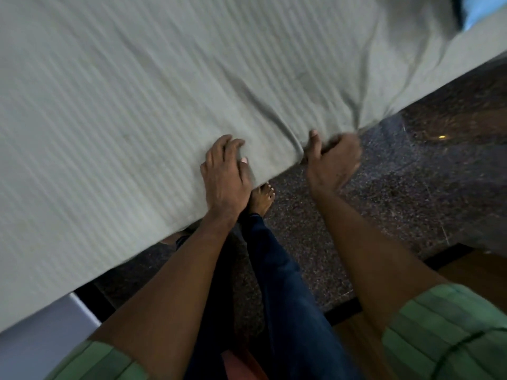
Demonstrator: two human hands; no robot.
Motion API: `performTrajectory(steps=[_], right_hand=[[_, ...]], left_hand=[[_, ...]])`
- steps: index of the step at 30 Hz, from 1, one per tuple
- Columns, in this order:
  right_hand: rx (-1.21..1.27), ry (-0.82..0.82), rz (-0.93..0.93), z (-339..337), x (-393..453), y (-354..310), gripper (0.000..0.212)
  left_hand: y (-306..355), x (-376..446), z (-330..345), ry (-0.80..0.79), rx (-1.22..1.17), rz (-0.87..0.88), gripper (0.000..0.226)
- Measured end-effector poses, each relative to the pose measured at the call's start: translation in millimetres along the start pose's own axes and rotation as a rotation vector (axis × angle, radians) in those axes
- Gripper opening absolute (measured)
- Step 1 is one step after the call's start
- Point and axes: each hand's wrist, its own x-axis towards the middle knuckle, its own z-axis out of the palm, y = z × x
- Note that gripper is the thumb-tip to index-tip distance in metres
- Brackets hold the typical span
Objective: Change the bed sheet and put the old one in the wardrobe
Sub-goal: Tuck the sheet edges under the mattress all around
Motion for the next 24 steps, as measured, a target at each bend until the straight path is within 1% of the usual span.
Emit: performTrajectory(steps=[2,3,4,6,10,12,14,16,18,19,20,22,24], right_hand=[[0.194,-0.075,0.228,4,-13,-2,0.05],[0.274,-0.109,0.283,7,-15,-2,0.048],[0.343,-0.11,0.307,10,-14,-2,0.047],[0.427,-0.064,0.335,13,-7,-4,0.044],[0.467,-0.033,0.364,10,12,6,0.04],[0.5,-0.05,0.371,7,28,15,0.037],[0.512,-0.113,0.363,5,43,23,0.042],[0.54,-0.146,0.452,5,52,31,0.045],[0.7,-0.137,0.608,3,57,31,0.045],[0.761,-0.142,0.658,3,62,31,0.043],[0.783,-0.156,0.667,4,68,32,0.041],[0.702,-0.129,0.6,1,83,37,0.037],[0.593,-0.035,0.584,-5,99,39,0.034]], left_hand=[[14,1,8,-0.071,0.015,0.083,0.044],[24,4,14,-0.104,0.027,0.121,0.046],[32,8,18,-0.127,0.044,0.138,0.049],[45,15,24,-0.152,0.075,0.118,0.051],[50,18,30,-0.125,0.124,0.066,0.05],[52,16,34,-0.121,0.154,0.076,0.05],[55,15,37,-0.135,0.167,0.087,0.052],[56,14,37,-0.15,0.164,0.084,0.053],[55,13,37,-0.159,0.155,0.076,0.052],[55,13,36,-0.161,0.153,0.076,0.052],[55,14,36,-0.159,0.154,0.077,0.052],[56,15,36,-0.16,0.155,0.09,0.052],[55,15,36,-0.168,0.142,0.107,0.052]])
